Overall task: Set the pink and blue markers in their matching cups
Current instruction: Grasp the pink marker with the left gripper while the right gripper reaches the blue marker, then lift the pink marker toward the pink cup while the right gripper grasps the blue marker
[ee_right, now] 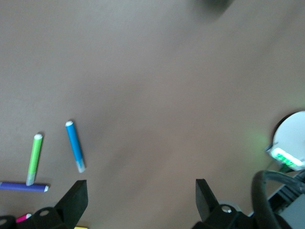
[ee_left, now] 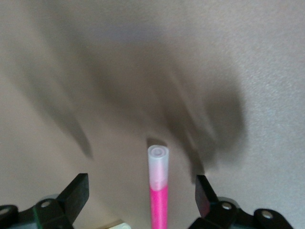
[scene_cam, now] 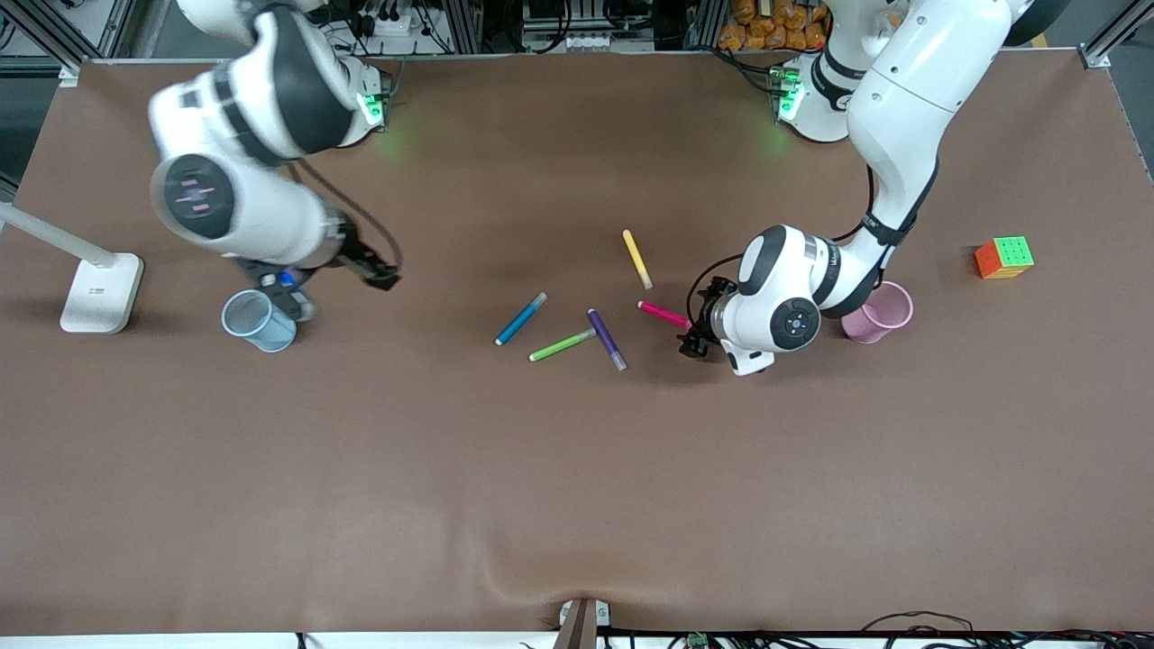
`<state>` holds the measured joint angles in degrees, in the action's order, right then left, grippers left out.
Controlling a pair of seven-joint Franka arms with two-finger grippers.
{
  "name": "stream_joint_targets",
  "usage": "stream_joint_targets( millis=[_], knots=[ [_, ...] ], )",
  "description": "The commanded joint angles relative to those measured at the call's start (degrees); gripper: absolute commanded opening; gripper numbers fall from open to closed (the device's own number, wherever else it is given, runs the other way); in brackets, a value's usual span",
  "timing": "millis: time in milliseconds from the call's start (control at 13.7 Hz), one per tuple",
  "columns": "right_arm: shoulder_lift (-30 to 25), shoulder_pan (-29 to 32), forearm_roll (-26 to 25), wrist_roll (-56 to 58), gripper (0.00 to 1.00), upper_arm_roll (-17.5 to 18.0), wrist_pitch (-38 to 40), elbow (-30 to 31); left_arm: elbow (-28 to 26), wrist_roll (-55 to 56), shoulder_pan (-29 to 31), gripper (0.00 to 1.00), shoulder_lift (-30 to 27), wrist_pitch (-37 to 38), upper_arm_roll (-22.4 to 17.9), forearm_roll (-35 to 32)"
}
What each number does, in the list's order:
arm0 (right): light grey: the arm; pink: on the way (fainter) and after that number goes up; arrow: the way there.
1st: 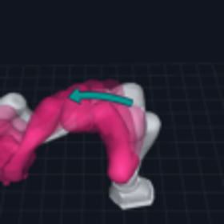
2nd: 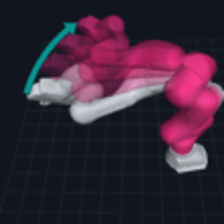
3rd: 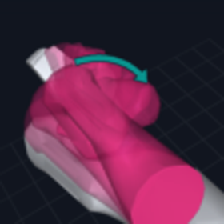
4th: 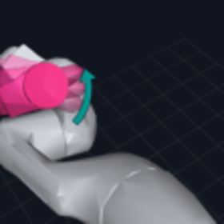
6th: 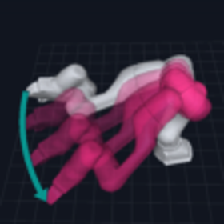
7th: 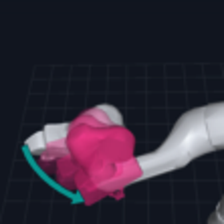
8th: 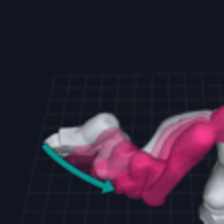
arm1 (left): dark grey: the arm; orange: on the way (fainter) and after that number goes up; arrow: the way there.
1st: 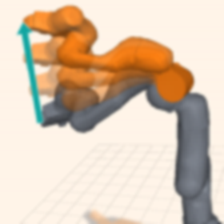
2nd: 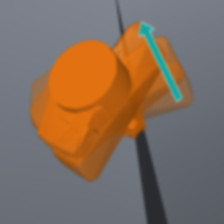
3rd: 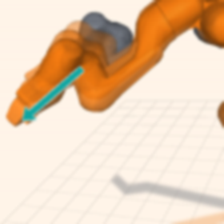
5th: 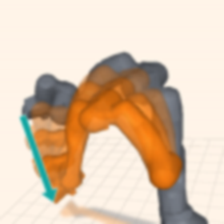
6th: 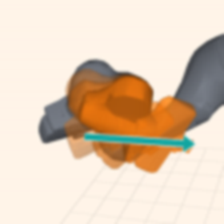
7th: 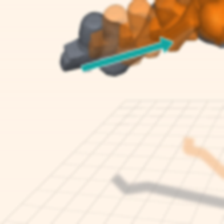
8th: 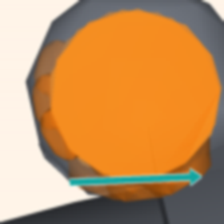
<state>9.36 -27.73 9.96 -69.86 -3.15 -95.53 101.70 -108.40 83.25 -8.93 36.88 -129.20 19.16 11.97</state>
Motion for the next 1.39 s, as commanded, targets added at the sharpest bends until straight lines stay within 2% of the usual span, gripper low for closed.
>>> stream_joint_targets(
  millis=[0,73,146,365,584,730,1021,1313],
  knots=[
    [-1.7,-6.6,0.3,-8.4,1.00,-0.6,-9.1,7.3,0.4,-1.6,0.2,0.88,1.1,-1.9,0.2,2.3],
    [-1.7,-8.1,0.3,-11.2,1.00,-0.6,-12.6,9.1,0.3,-1.9,0.3,0.80,1.1,-1.9,0.2,2.4],
    [-1.5,-9.4,0.3,-13.6,1.00,-0.6,-15.1,10.3,0.2,-1.9,0.2,0.67,1.2,-2.0,0.2,2.4],
    [0.0,-11.9,0.3,-17.2,1.00,-0.6,-19.2,11.5,0.3,-2.3,0.2,0.19,1.5,-2.8,0.2,4.6],
    [4.9,-14.5,0.3,-21.3,1.00,-0.6,-26.9,11.5,0.3,-2.5,0.1,0.00,1.5,-3.2,0.2,4.7],
    [8.2,-16.6,0.3,-24.3,1.00,-0.6,-32.0,11.4,0.6,-3.1,0.3,0.00,1.0,-3.2,0.2,4.9],
    [11.5,-18.2,0.3,-25.1,1.00,-0.6,-34.2,11.3,0.4,-5.2,0.5,0.00,-4.6,-1.6,-0.3,4.0],
    [15.9,-20.3,0.2,-27.7,1.00,-0.6,-40.3,11.2,0.7,-12.1,5.4,0.00,-12.1,7.9,-0.7,2.5]
  ],
)
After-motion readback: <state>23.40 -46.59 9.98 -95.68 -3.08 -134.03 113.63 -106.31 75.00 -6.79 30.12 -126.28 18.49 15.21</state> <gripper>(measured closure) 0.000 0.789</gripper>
